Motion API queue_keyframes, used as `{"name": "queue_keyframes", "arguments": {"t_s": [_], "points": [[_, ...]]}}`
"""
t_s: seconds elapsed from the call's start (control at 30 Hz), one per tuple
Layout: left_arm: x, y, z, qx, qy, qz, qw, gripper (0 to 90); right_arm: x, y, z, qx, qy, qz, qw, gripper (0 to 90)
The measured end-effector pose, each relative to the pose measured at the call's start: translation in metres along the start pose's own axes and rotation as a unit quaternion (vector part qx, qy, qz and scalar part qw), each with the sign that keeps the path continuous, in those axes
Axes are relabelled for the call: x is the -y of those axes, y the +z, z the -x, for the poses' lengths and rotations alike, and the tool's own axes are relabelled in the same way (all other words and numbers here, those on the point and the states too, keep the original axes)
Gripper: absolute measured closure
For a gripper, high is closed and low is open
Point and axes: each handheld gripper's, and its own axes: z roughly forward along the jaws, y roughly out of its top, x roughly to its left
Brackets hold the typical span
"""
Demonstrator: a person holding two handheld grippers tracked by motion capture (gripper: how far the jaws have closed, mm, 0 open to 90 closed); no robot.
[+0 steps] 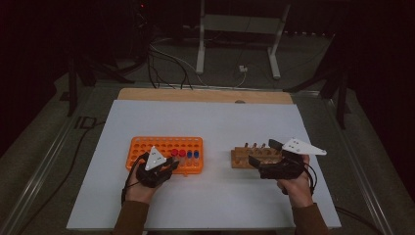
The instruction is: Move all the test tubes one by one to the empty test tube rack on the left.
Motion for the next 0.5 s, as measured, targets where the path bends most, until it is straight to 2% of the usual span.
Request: {"name": "queue_keyframes", "arguments": {"t_s": [0.27, 0.4, 0.5], "points": [[0.0005, -0.0007, -0.0018, 0.006, -0.008, 0.0, 1.0, 72.9, 0.0, -0.0011, 0.0026, 0.003, 0.003, 0.001, 1.0, 0.0], [0.0003, -0.0012, -0.0019, -0.002, -0.012, 0.001, 0.9999, 65.1, -0.0001, -0.0017, 0.004, 0.007, 0.002, 0.001, 1.0, 0.0], [-0.0009, -0.0051, -0.0037, -0.005, -0.019, 0.014, 0.9997, 57.0, 0.0, -0.0019, 0.0044, 0.025, -0.013, -0.004, 0.9996, 0.0]]}}
